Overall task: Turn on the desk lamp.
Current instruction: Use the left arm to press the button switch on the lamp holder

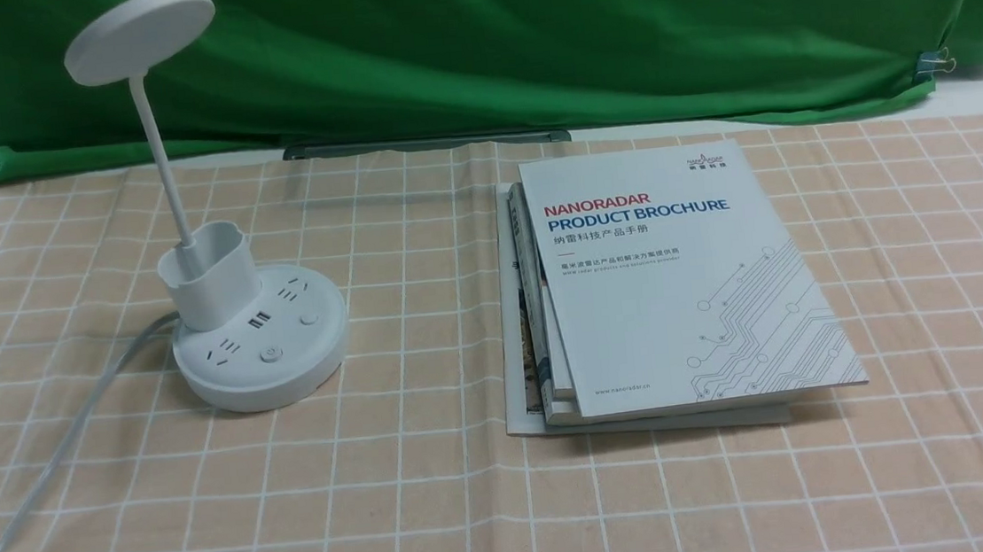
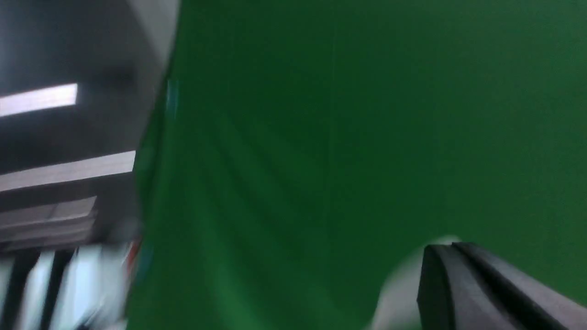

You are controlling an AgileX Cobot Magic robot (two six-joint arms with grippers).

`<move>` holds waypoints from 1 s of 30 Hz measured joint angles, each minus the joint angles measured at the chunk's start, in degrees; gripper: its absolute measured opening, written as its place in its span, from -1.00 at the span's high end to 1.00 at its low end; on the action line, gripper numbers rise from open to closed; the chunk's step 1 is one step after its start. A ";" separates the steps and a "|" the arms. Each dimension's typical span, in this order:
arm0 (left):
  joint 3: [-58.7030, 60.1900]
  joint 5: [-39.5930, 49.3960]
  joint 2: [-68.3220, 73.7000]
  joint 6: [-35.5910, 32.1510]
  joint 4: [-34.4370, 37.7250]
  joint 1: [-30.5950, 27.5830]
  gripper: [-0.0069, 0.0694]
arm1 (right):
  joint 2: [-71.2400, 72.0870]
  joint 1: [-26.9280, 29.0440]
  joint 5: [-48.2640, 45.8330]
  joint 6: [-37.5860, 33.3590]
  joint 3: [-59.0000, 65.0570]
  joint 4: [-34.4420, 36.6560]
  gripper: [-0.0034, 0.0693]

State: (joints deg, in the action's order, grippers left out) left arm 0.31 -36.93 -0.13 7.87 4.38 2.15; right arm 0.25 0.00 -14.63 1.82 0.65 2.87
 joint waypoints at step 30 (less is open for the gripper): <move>-58.44 68.03 88.93 -1.74 1.66 17.11 0.82 | 0.00 0.00 0.00 0.00 0.00 0.00 0.25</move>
State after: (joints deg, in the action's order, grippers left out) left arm -58.13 31.11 88.79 6.13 6.04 19.26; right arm 0.25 0.00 -14.63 1.82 0.65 2.87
